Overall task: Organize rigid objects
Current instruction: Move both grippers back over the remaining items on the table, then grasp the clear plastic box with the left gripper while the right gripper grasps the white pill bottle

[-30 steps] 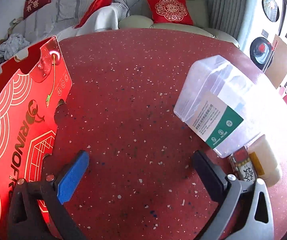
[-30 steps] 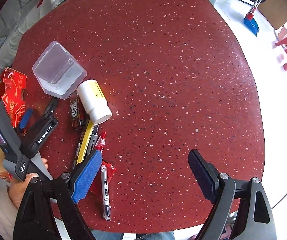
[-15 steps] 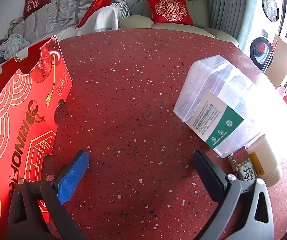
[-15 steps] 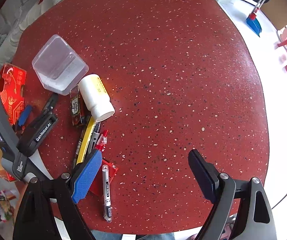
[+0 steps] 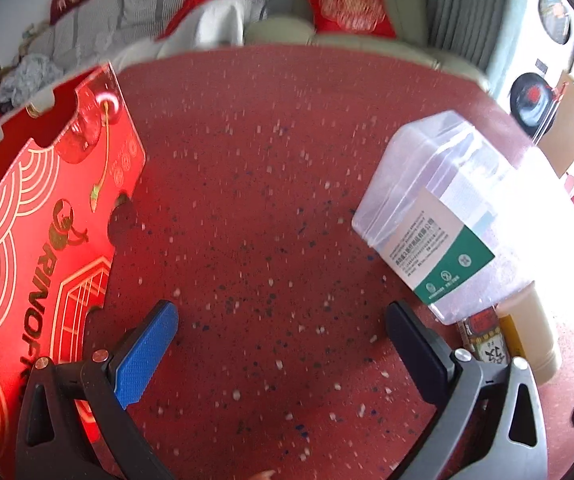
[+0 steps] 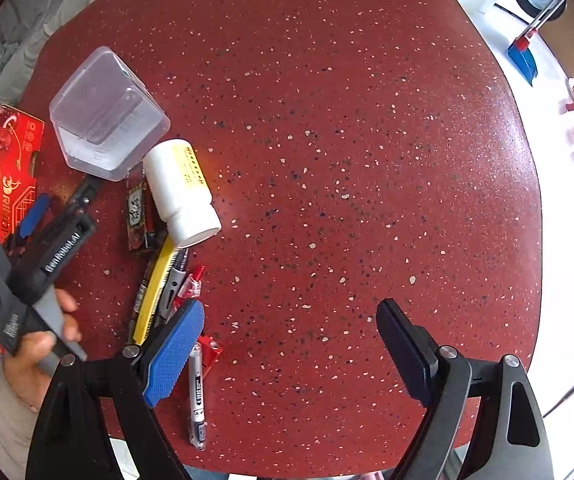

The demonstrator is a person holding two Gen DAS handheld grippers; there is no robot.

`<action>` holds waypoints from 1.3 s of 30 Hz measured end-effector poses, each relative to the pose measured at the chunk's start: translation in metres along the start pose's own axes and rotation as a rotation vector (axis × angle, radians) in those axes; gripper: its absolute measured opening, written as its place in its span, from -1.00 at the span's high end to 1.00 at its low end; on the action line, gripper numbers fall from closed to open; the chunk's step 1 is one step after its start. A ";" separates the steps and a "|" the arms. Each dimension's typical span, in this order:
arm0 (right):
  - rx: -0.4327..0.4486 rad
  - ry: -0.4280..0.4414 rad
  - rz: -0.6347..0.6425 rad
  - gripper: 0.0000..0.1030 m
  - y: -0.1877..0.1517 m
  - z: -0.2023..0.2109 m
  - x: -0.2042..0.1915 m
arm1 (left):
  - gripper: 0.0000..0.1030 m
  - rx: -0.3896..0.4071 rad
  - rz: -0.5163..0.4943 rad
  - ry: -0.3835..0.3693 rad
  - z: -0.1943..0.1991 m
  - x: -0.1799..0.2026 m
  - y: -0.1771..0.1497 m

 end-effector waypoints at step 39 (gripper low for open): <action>0.042 0.030 0.201 -0.73 0.086 -0.033 -0.014 | -1.00 -0.365 0.181 0.218 -0.110 0.078 0.087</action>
Point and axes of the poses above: each gripper's, at about its wrist camera, not at the fingertips, and z roughly against the way its jaws point, x to its right, y to its top, the point moved 5 cm from there along -z, roughly the way its jaws point, and after that the axes turned 14 degrees about z, right-handed, at the moved point
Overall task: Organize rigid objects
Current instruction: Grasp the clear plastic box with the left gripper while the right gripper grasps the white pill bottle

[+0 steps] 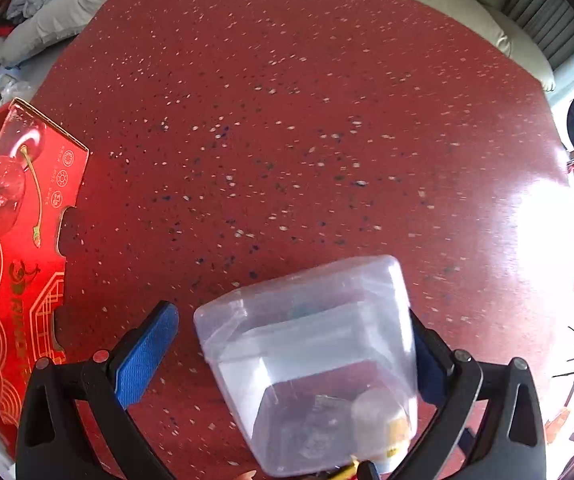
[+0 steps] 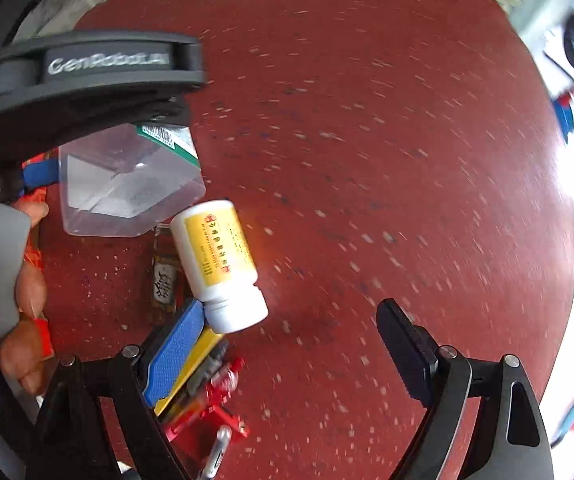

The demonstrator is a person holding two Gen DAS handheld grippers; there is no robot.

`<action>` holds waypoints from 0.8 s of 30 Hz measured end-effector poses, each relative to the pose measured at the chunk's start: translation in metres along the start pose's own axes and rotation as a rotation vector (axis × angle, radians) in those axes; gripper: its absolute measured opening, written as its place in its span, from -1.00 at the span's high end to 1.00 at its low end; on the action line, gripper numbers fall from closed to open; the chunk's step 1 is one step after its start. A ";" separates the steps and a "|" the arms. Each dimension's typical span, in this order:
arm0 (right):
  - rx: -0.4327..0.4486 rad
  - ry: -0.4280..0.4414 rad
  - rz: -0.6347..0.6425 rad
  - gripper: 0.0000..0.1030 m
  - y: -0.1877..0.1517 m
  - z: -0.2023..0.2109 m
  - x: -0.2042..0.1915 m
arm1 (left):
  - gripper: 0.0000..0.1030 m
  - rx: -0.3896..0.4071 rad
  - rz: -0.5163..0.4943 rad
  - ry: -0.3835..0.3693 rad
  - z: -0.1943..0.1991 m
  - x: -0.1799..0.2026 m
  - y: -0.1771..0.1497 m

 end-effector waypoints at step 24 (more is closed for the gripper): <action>0.010 0.072 0.099 0.29 0.031 0.001 -0.011 | -0.47 -0.114 -0.097 -0.011 -0.032 -0.023 -0.008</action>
Point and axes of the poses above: each gripper's, at about its wrist camera, not at the fingertips, and z roughly against the way its jaws point, x to its right, y to its top, the point moved 5 cm from there along -z, roughly the way its jaws point, and after that the axes turned 14 degrees about z, right-handed, at the moved point
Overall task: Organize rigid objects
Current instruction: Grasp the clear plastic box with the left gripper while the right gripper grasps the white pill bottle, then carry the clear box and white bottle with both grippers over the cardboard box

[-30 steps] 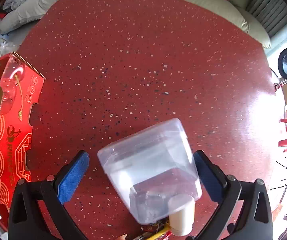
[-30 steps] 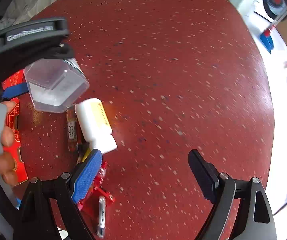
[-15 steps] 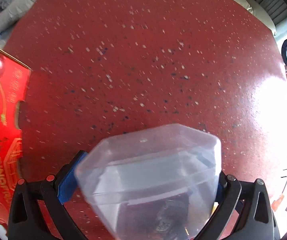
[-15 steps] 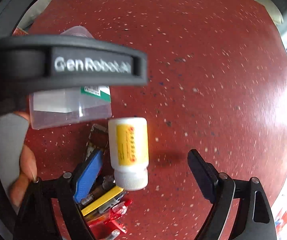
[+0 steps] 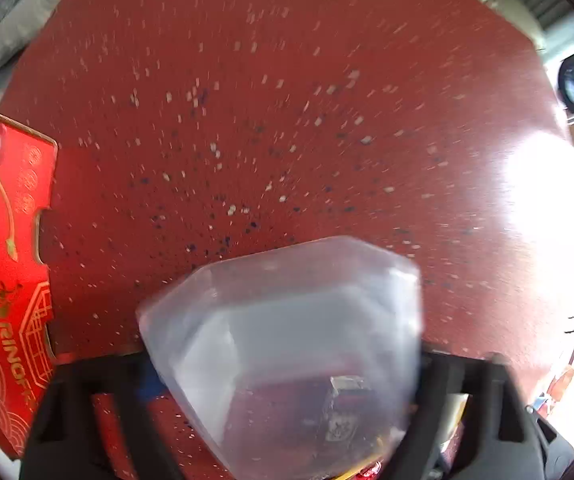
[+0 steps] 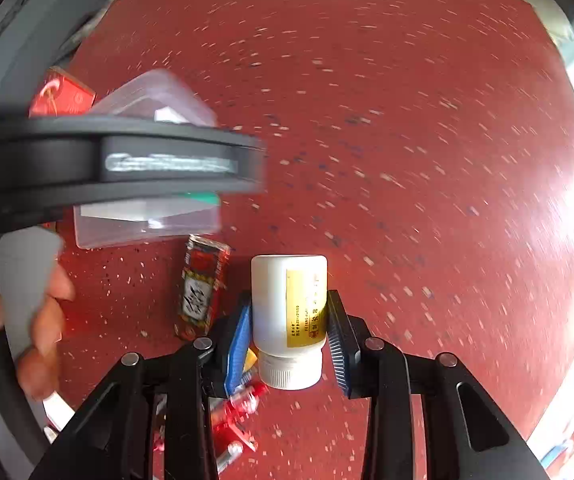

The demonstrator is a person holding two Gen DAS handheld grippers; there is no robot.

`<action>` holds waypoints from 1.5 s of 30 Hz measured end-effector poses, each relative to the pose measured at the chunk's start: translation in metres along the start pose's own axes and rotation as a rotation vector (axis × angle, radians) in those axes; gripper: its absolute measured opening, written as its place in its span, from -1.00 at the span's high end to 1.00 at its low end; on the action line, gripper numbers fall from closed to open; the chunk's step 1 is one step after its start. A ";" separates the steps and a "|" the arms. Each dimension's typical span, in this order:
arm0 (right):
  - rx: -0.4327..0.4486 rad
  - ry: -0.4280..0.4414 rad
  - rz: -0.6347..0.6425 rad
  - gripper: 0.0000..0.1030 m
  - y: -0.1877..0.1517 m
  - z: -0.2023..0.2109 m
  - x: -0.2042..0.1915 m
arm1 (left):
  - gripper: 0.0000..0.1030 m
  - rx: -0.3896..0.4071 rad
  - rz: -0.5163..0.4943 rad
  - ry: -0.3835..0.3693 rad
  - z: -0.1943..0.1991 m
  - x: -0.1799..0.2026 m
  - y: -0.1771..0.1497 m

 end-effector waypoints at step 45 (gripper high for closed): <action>0.068 -0.044 -0.103 0.29 -0.062 0.096 -0.096 | -0.48 0.286 -0.238 -0.067 0.183 -0.175 -0.131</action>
Point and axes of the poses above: each gripper's, at about its wrist camera, not at the fingertips, and z roughly against the way its jaws point, x to its right, y to its top, the point moved 5 cm from there along -z, roughly the way its jaws point, and after that the axes turned 14 degrees about z, right-handed, at the moved point
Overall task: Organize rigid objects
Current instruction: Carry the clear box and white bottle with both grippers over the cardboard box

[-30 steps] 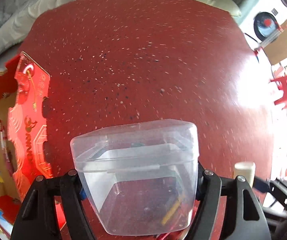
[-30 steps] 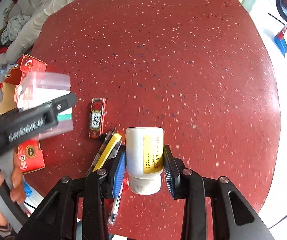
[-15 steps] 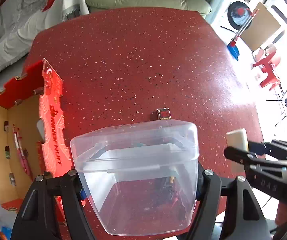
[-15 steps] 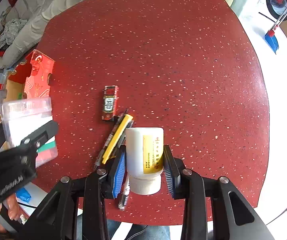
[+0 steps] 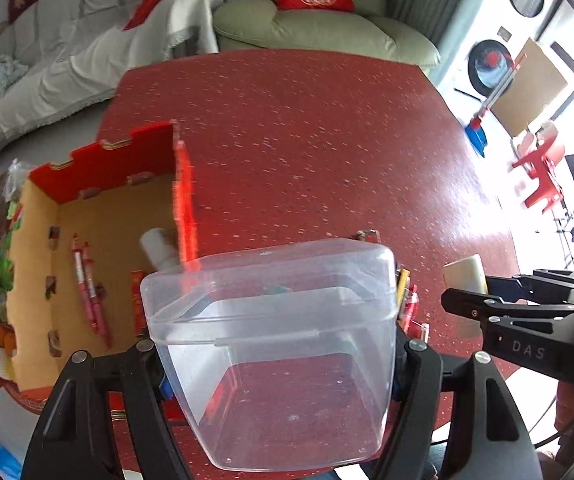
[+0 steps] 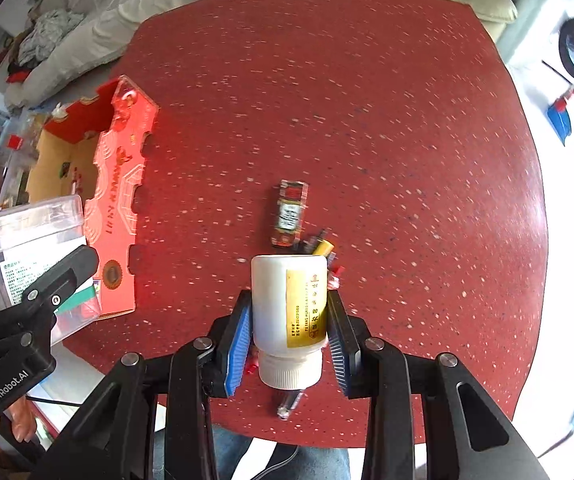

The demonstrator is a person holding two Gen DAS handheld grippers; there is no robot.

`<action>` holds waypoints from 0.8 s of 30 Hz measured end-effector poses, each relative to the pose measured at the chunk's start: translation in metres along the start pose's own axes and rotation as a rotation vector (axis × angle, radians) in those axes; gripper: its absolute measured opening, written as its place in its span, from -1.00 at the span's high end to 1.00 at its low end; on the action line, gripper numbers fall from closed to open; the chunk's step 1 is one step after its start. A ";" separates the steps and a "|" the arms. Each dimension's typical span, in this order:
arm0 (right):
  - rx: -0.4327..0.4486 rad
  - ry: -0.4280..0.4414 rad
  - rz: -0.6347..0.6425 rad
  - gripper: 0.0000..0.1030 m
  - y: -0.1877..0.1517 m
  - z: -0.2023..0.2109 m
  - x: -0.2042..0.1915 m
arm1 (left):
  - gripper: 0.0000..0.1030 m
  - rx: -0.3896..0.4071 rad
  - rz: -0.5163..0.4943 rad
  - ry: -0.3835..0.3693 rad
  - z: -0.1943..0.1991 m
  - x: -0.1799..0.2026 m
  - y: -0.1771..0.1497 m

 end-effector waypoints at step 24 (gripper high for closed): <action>0.021 0.073 0.287 0.29 0.075 -0.002 -0.138 | -0.48 0.075 0.296 0.131 0.038 -0.134 0.004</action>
Point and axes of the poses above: each gripper's, at about its wrist camera, not at the fingertips, and z roughly against the way its jaws point, x to its right, y to its top, the point moved 5 cm from there along -z, roughly the way its jaws point, and after that the axes turned 14 degrees about z, right-handed, at the moved point
